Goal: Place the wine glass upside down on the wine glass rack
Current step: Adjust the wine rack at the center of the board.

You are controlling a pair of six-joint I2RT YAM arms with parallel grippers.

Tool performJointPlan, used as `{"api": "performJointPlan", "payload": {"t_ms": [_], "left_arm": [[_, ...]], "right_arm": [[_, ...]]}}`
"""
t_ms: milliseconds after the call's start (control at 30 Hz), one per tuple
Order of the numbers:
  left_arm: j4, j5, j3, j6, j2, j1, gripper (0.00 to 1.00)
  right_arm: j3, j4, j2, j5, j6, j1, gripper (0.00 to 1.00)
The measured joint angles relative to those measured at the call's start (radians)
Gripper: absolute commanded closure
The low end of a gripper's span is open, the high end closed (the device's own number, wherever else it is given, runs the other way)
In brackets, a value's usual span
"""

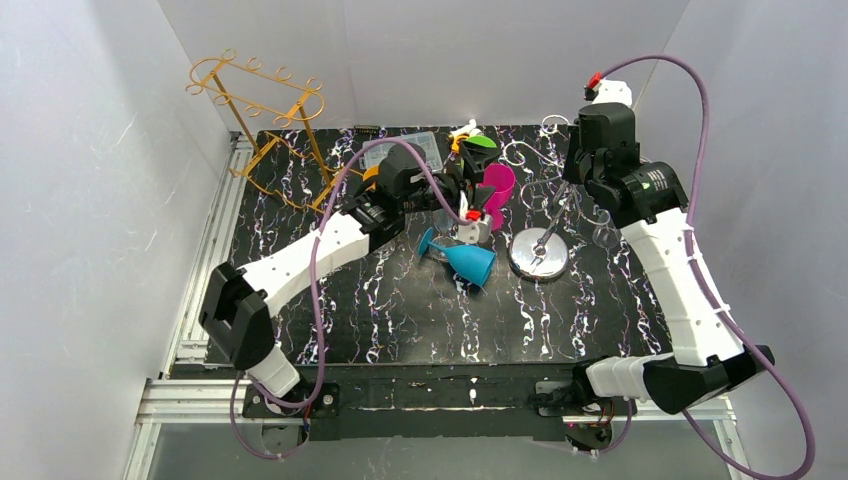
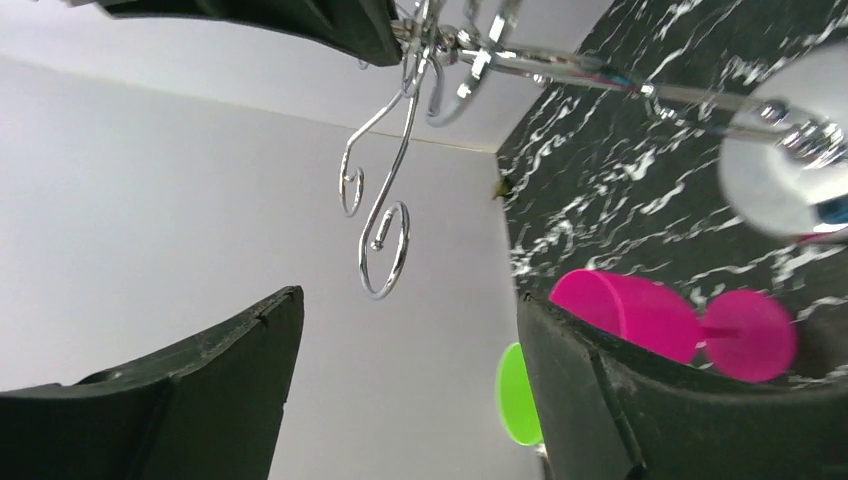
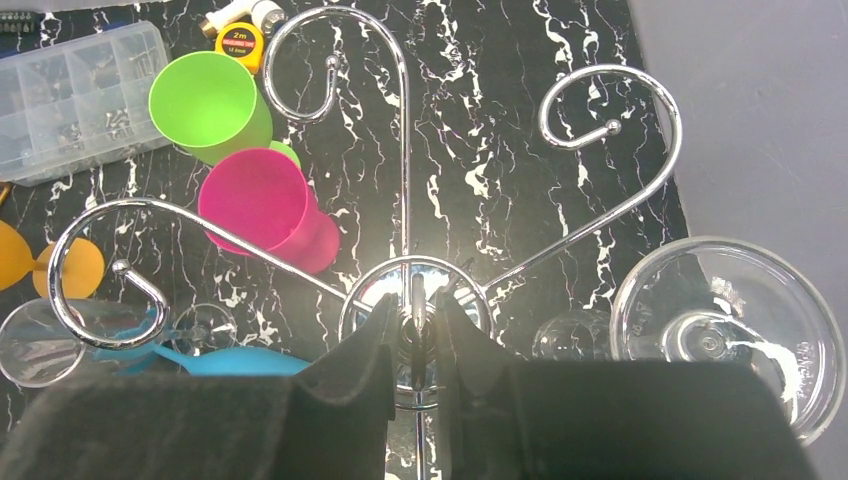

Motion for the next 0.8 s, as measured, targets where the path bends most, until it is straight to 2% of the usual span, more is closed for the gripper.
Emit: {"api": "performJointPlan", "payload": {"t_ms": [200,333,567,767,800], "left_arm": [[0.058,0.01,0.037,0.204,0.123,0.0,0.41],[0.087,0.009,0.077,0.283,0.18,-0.001,0.62],[0.175,0.007,0.117,0.362,0.212,-0.008,0.71],[0.187,0.009,0.14,0.397,0.242,-0.011,0.98],[0.188,0.008,0.149,0.405,0.253,-0.011,1.0]], "right_arm": [[-0.032,0.021,-0.026,-0.002,0.001,-0.004,0.95],[-0.046,0.037,-0.034,-0.003,0.0,-0.004,0.96],[-0.053,0.047,-0.038,-0.01,-0.002,-0.005,0.98],[-0.065,0.06,-0.046,-0.011,-0.004,-0.01,0.99],[-0.068,0.064,-0.046,-0.01,-0.005,-0.011,0.99]]}}
